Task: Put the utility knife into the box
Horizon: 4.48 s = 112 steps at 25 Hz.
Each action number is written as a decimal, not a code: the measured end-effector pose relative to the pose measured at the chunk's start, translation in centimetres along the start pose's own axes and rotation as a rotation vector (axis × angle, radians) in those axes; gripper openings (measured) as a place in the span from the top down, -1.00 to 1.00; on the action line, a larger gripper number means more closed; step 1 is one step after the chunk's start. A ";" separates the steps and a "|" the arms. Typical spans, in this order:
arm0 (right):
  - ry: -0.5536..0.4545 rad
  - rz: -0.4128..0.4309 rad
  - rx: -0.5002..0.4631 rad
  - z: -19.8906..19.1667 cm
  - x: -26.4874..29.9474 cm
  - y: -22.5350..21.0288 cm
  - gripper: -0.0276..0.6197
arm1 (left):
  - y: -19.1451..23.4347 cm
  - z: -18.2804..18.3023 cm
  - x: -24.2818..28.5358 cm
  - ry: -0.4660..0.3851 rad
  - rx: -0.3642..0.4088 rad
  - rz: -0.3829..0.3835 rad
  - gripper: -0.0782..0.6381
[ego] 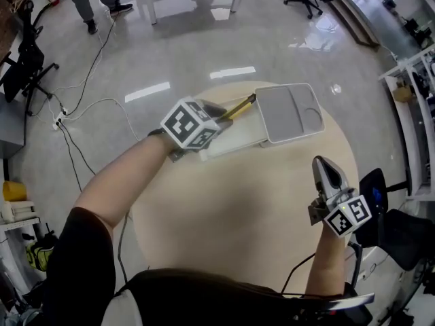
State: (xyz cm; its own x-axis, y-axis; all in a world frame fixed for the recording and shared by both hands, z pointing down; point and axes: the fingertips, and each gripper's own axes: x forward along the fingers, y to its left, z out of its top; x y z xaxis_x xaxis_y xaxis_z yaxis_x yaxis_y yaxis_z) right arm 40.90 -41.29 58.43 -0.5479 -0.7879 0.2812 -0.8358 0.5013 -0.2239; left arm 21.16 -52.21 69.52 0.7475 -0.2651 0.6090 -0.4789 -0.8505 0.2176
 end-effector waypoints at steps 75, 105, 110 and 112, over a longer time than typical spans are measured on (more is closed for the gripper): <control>-0.081 -0.044 0.087 4.7 -14.4 9.0 0.87 | -15.1 0.9 -25.4 -0.676 -0.222 0.110 0.79; -0.108 -0.001 -0.058 3.8 -46.8 15.6 0.87 | -52.9 6.1 -29.6 -0.760 -0.171 0.026 0.79; -0.103 0.041 -0.070 2.3 -50.1 17.5 0.87 | -57.3 4.1 -29.1 -0.754 -0.202 0.030 0.79; -0.096 0.051 -0.075 1.9 -51.2 18.1 0.87 | -58.6 3.3 -29.0 -0.753 -0.221 0.029 0.79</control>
State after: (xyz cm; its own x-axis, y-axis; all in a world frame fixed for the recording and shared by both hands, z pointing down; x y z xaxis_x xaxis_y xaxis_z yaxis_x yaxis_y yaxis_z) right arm 53.89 7.46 38.23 -0.5869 -0.7895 0.1796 -0.8091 0.5641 -0.1645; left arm 29.08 3.77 36.63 0.8062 -0.5898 -0.0467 -0.5248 -0.7492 0.4041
